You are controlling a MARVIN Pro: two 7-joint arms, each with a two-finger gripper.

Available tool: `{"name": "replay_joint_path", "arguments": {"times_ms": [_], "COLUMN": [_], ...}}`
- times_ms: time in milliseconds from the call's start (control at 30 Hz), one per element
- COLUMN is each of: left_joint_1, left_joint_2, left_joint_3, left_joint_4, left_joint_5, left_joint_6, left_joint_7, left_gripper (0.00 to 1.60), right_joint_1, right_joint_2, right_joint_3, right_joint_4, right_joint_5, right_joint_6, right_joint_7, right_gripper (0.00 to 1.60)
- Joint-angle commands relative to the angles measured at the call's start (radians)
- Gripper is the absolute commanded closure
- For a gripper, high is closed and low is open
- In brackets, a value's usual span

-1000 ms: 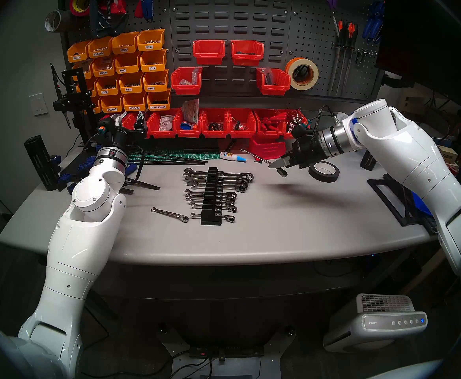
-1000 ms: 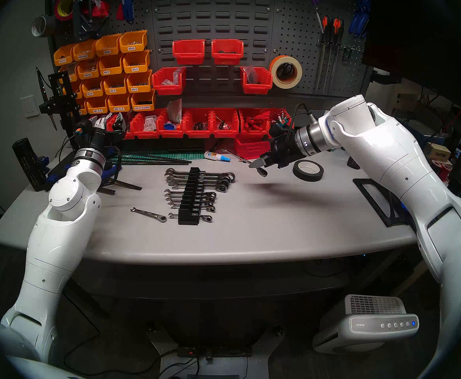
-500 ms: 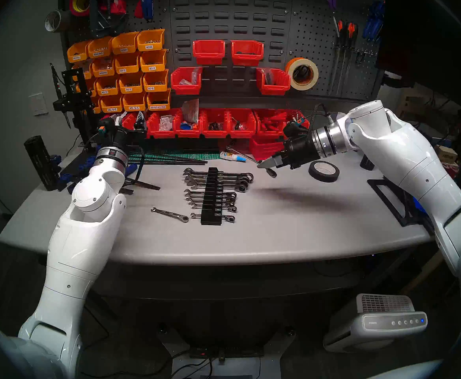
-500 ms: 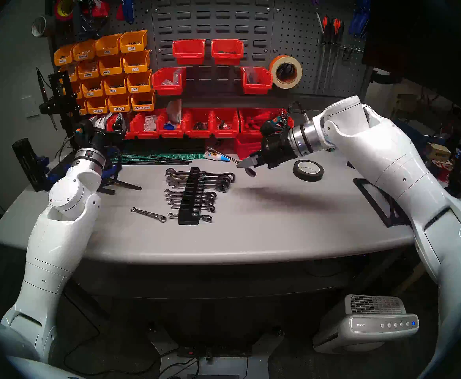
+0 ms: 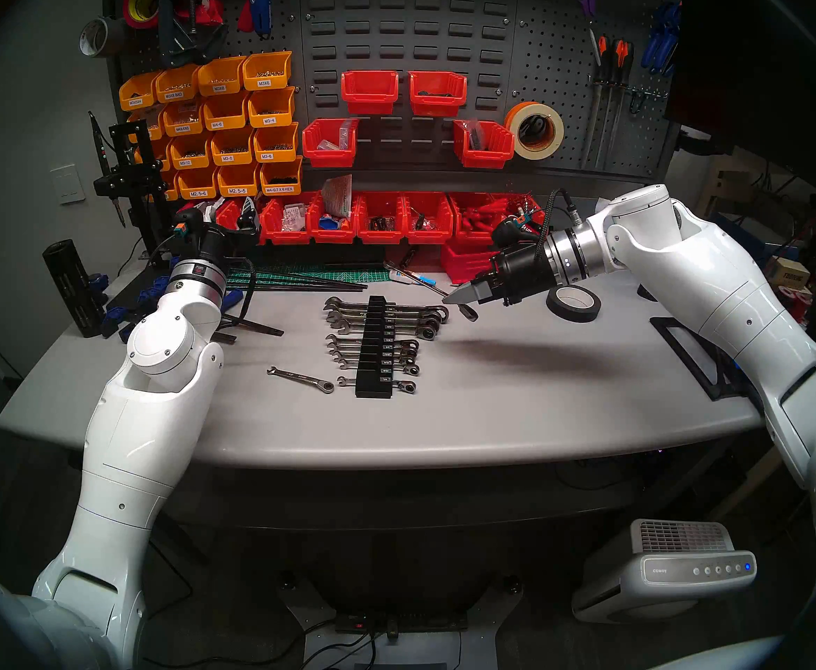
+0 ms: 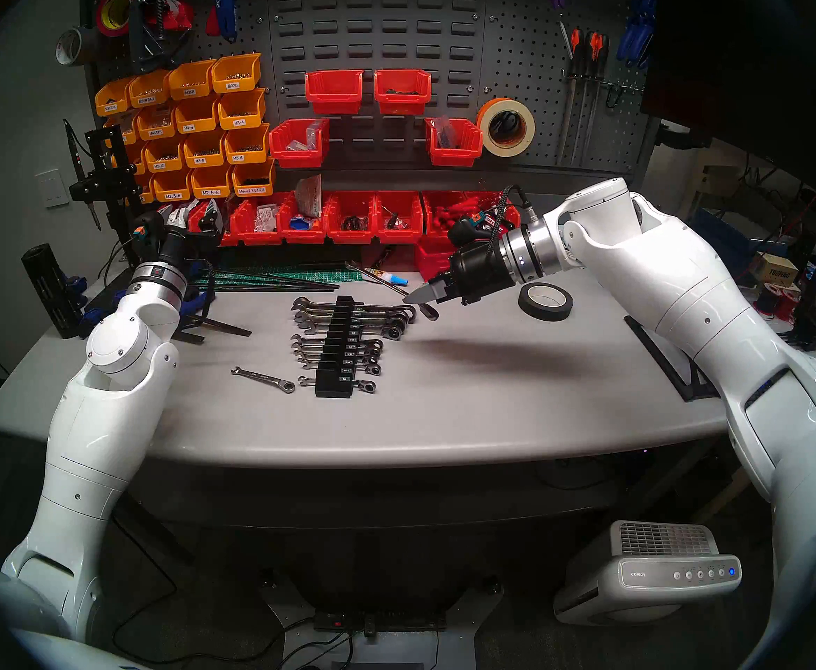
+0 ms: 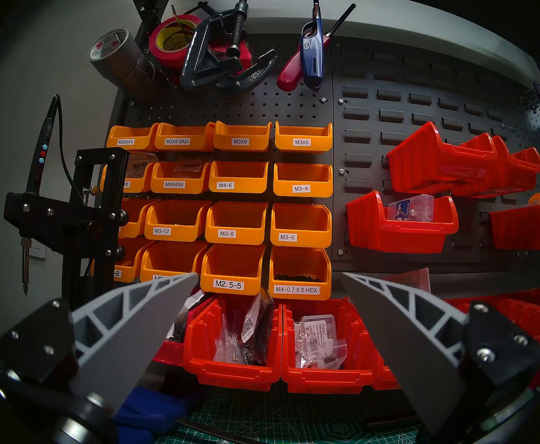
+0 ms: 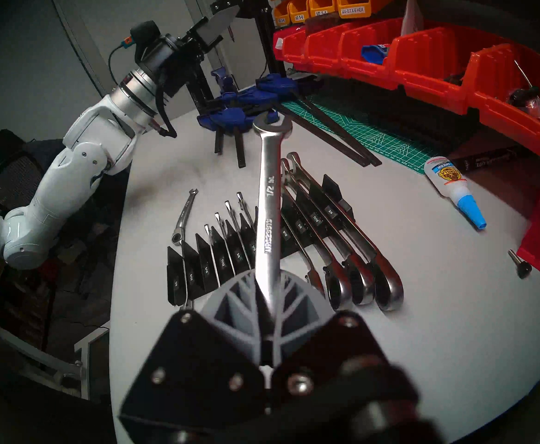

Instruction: Put the wrenches on the table into the correct slot in the case

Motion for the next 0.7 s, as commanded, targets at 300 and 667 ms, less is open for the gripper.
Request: {"name": "replay_joint_path", "arguments": {"times_ms": [300, 667], "left_joint_1": [-0.024, 0.081], "left_joint_2": [0.001, 0.097], "left_joint_3": [-0.009, 0.004], "left_joint_4": [-0.026, -0.088], "left_joint_5": [0.005, 0.154], "left_joint_6": [-0.036, -0.157], "left_joint_7": [-0.006, -0.070], "left_gripper": [0.00, 0.00], "right_joint_1": [0.044, 0.057], "right_joint_2": [0.002, -0.030], "right_joint_3": [0.002, -0.006], "right_joint_4": [0.007, 0.027], "right_joint_5": [0.018, 0.016], "right_joint_6": [-0.028, -0.032], "right_joint_7": [0.077, 0.060], "right_gripper": [1.60, 1.60]}}
